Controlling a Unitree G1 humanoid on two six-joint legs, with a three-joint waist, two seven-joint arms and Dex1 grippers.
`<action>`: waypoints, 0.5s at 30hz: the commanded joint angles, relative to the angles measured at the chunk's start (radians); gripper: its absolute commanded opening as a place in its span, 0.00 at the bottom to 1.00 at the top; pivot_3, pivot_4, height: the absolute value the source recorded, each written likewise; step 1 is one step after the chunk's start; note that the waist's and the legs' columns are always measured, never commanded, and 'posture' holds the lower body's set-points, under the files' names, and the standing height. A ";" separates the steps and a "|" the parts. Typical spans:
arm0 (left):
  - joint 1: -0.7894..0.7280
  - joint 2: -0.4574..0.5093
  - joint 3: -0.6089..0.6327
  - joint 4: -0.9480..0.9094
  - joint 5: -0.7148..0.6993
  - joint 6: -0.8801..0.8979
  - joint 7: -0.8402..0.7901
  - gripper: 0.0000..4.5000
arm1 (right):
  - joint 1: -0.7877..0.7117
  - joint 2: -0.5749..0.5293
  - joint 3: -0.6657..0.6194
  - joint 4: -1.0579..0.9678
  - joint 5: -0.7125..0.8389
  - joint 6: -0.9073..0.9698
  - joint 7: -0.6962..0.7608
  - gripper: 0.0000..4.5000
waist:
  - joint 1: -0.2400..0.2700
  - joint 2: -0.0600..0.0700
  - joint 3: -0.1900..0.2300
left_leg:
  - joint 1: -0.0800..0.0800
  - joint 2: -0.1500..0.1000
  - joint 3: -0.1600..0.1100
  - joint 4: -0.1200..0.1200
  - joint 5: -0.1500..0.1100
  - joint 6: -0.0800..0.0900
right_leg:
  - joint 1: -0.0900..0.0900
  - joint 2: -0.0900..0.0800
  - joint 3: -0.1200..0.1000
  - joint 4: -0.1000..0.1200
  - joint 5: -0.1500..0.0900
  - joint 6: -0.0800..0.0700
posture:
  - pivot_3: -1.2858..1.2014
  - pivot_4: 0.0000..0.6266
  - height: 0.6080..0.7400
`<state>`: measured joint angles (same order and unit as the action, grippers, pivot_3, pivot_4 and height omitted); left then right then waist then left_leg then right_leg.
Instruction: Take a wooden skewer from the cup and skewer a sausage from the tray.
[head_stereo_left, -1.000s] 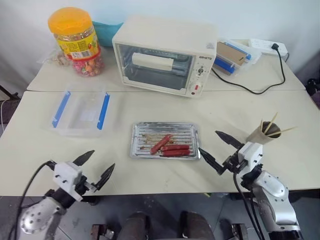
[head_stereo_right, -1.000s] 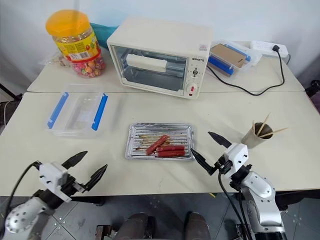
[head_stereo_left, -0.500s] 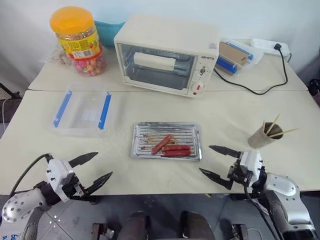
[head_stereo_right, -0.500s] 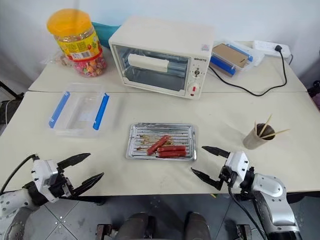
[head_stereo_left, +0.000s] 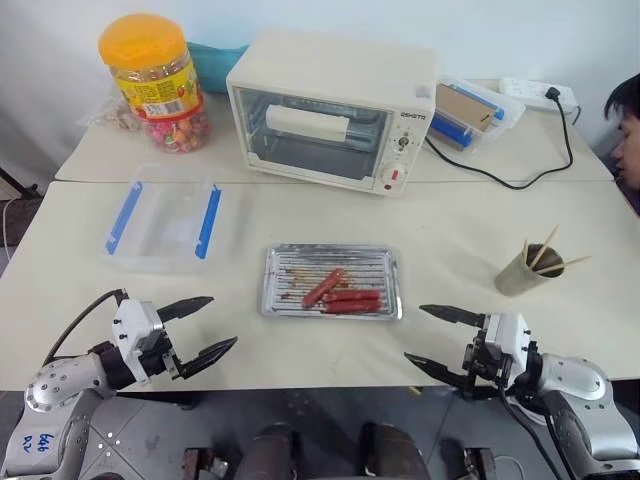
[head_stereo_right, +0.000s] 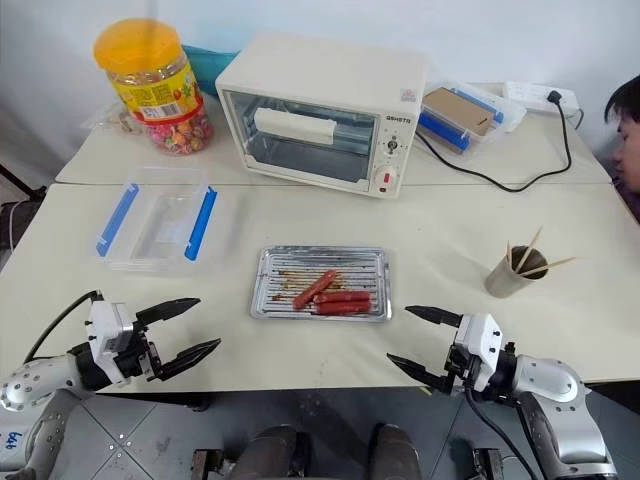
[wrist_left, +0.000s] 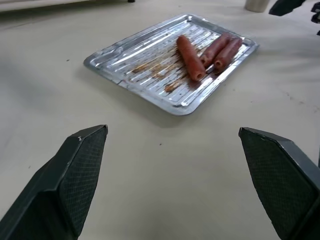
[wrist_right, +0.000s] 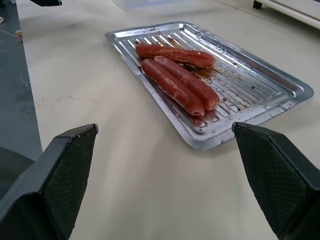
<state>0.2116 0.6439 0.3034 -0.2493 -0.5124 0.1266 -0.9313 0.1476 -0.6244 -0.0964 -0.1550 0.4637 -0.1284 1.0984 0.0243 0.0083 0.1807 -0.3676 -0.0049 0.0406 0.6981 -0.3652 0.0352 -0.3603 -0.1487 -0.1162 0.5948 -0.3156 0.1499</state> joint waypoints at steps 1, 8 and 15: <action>0.003 0.016 0.045 -0.091 -0.046 0.054 0.038 0.99 | 0.024 -0.010 -0.041 -0.041 0.035 0.004 0.005 1.00 | 0.001 0.000 0.000 | 0.000 0.000 0.000 0.000 0.000 0.000 | 0.000 0.000 0.000 0.000 0.000 0.000 | 0.52 0.24 1.00; 0.001 0.044 0.052 -0.090 -0.043 0.088 0.014 0.99 | -0.015 0.008 -0.028 -0.036 0.050 0.014 0.011 1.00 | -0.005 0.000 0.000 | 0.000 0.000 0.000 0.000 0.000 0.000 | 0.000 0.000 0.000 0.000 0.000 0.000 | 0.52 0.24 1.00; -0.029 0.026 0.037 -0.066 -0.003 0.076 0.041 0.99 | 0.033 0.011 -0.039 -0.062 0.051 0.005 0.009 1.00 | 0.002 0.000 0.000 | 0.000 -0.001 -0.001 0.000 0.000 0.000 | 0.001 0.000 0.000 -0.001 0.000 0.000 | 0.52 0.24 1.00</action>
<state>0.1793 0.6752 0.3411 -0.3029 -0.5247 0.2236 -0.9001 0.1655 -0.6196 -0.1145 -0.1787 0.4977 -0.1092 1.1072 0.0262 0.0087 0.1809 -0.3675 -0.0057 0.0399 0.6982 -0.3652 0.0351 -0.3595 -0.1490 -0.1160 0.5942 -0.3155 0.1500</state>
